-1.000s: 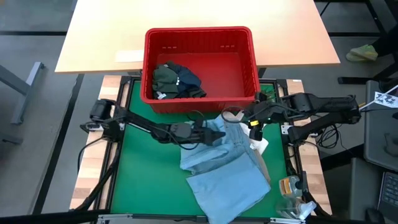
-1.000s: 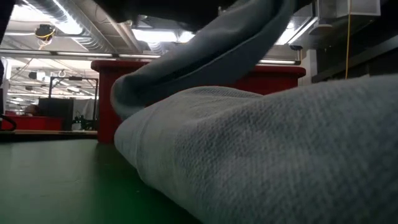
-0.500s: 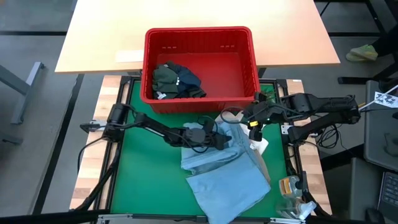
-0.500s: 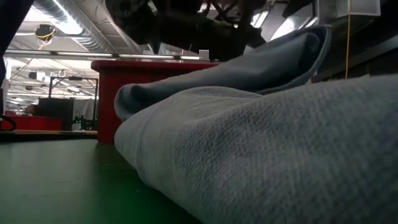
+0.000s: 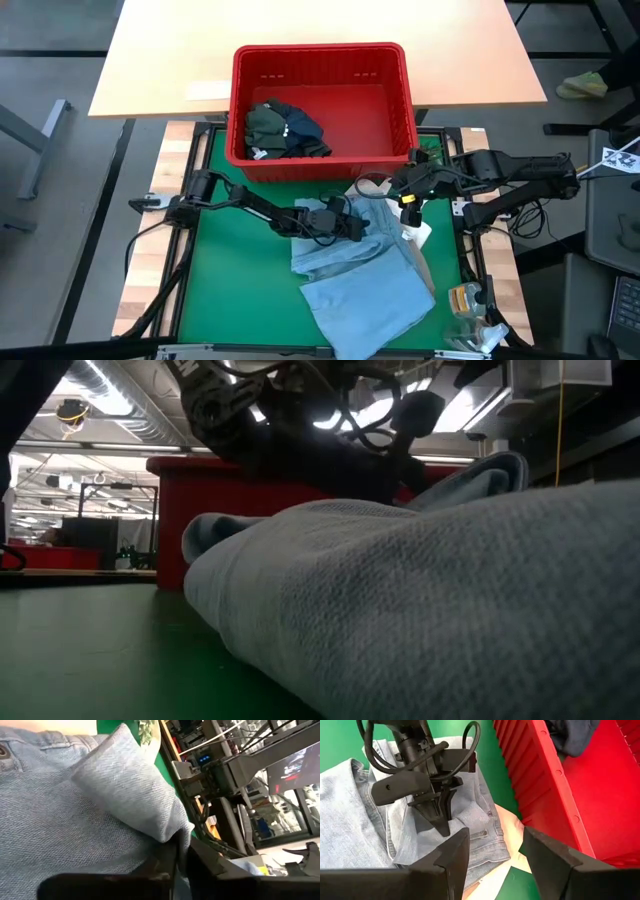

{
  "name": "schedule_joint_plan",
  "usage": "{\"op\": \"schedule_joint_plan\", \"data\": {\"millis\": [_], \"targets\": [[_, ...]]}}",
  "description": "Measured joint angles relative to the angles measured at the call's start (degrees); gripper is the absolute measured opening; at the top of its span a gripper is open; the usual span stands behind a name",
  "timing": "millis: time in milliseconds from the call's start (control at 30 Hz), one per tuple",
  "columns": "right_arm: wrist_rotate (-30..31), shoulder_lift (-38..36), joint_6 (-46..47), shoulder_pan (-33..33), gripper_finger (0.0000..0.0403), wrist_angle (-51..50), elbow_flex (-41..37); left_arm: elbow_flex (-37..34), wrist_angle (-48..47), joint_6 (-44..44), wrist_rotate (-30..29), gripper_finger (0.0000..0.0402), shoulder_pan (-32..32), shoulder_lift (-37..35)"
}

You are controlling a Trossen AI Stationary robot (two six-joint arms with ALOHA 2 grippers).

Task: Fold Laundry from Bin
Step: Fold the light blue jeans

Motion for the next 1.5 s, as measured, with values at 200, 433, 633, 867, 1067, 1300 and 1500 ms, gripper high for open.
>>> {"op": "schedule_joint_plan", "data": {"millis": [200,433,633,867,1067,1300,1500], "targets": [[0.0,0.0,0.0,0.0,0.0186,0.0,0.0,0.0,2.5,0.4,-0.1,0.0096,0.7,0.0],[-0.1,0.0,0.0,0.0,0.0186,0.0,0.0,0.0,8.3,10.5,3.4,0.0140,2.1,-0.5],[-6.9,0.0,2.1,0.0,0.0186,1.5,-0.8,0.0,13.6,22.7,15.2,0.0133,3.0,-0.7],[-12.6,0.2,6.6,0.0,0.0186,7.9,-6.7,0.0,12.9,23.1,32.9,0.0113,6.4,-1.6],[-13.1,0.2,7.7,0.0,0.0186,9.1,-8.3,0.0,9.5,24.9,40.8,0.0090,9.2,-5.0],[-13.1,0.5,7.6,0.0,0.0186,9.3,-8.3,0.0,0.0,30.6,42.1,0.0062,11.2,-10.8],[-13.5,1.5,7.7,0.1,0.0186,12.0,-11.6,0.0,-22.7,40.2,38.0,0.0028,10.3,-18.3]]}}
